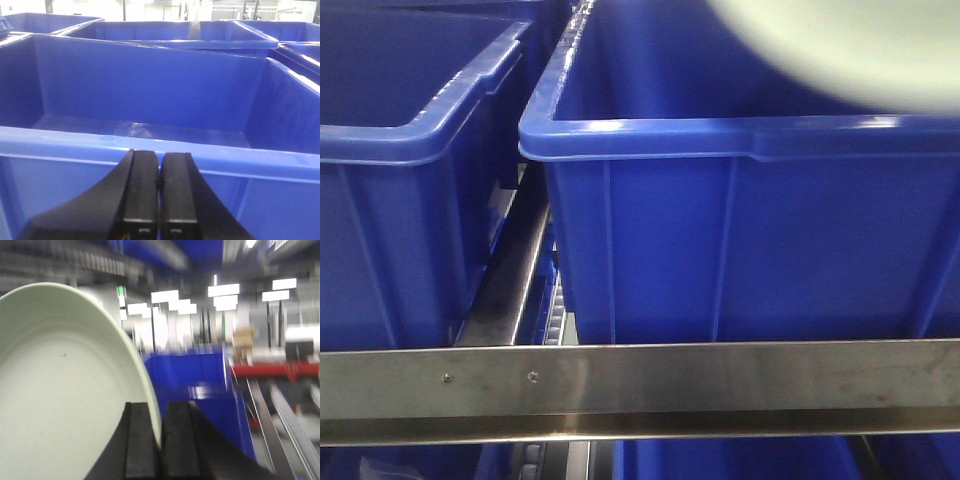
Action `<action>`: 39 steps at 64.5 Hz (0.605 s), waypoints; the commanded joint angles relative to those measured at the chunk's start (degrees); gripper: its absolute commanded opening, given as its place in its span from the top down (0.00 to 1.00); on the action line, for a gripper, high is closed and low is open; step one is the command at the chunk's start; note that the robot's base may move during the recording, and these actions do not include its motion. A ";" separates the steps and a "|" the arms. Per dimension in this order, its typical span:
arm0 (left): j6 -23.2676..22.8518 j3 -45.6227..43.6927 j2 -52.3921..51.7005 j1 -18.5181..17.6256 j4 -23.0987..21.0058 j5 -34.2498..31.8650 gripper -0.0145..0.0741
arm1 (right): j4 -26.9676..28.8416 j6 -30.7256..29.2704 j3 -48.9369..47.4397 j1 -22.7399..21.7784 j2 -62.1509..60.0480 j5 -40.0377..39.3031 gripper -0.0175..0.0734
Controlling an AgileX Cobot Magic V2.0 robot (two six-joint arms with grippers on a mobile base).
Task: Place green plate on second shelf with right arm
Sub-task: 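Lower the plate into the blue bin and open the right gripper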
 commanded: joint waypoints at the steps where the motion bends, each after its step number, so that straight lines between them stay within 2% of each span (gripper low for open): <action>1: -0.36 2.40 -0.20 -0.07 -0.27 -4.66 0.69 | 2.97 0.53 -6.22 -0.20 5.53 -6.32 0.75; 24: -0.36 2.40 -0.20 -0.07 -0.27 -4.66 0.69 | 3.19 0.60 -23.59 -0.20 38.80 -4.40 0.75; 32: -0.36 2.40 -0.20 -0.07 -0.27 -4.66 0.69 | 3.43 1.25 -30.15 -0.20 46.68 -0.01 0.74; 35: -0.36 2.40 -0.20 -0.07 -0.27 -4.66 0.69 | 3.43 1.33 -32.21 -0.20 48.35 2.07 0.73; 39: -0.36 2.40 -0.20 -0.07 -0.27 -4.66 0.69 | 3.43 1.33 -35.21 -0.20 50.42 4.14 0.65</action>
